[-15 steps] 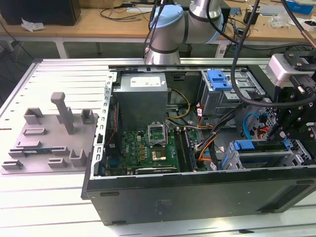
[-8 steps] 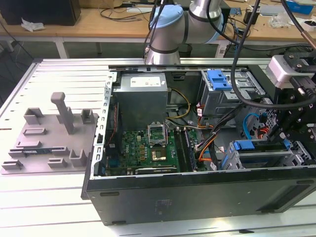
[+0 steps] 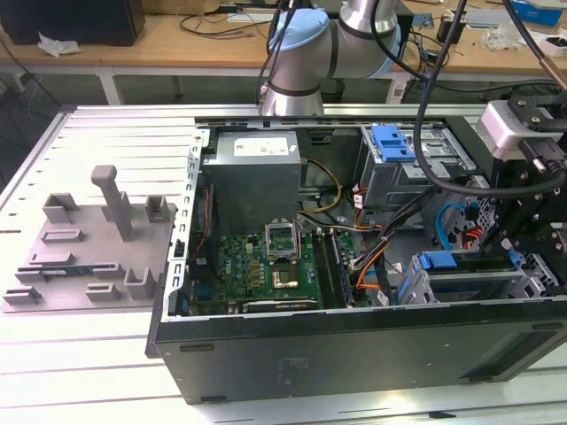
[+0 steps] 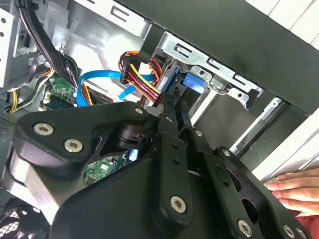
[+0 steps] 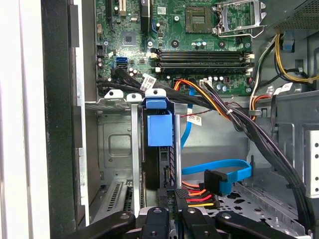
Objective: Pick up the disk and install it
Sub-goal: 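Insert the first disk wire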
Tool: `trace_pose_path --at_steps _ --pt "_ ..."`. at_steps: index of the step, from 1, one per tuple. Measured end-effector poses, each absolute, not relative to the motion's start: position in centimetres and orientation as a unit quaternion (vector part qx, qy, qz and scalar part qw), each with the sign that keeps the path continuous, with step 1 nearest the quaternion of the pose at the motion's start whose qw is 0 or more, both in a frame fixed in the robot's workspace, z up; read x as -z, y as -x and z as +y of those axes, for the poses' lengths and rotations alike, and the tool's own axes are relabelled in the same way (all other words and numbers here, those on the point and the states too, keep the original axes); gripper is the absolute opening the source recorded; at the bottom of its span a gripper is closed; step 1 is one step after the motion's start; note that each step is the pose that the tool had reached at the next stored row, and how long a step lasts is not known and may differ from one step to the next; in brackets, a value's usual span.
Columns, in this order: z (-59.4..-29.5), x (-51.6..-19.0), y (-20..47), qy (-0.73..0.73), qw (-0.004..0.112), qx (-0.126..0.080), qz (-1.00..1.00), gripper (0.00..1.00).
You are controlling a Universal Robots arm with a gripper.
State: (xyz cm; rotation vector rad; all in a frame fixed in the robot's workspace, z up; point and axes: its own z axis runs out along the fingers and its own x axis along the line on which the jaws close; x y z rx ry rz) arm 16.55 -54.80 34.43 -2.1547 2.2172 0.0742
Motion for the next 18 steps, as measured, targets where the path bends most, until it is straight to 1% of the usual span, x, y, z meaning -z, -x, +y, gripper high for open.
trace_pose_path --at_steps 18 --pt "-54.80 -33.82 -16.55 0.696 0.025 -0.024 0.717 0.17"
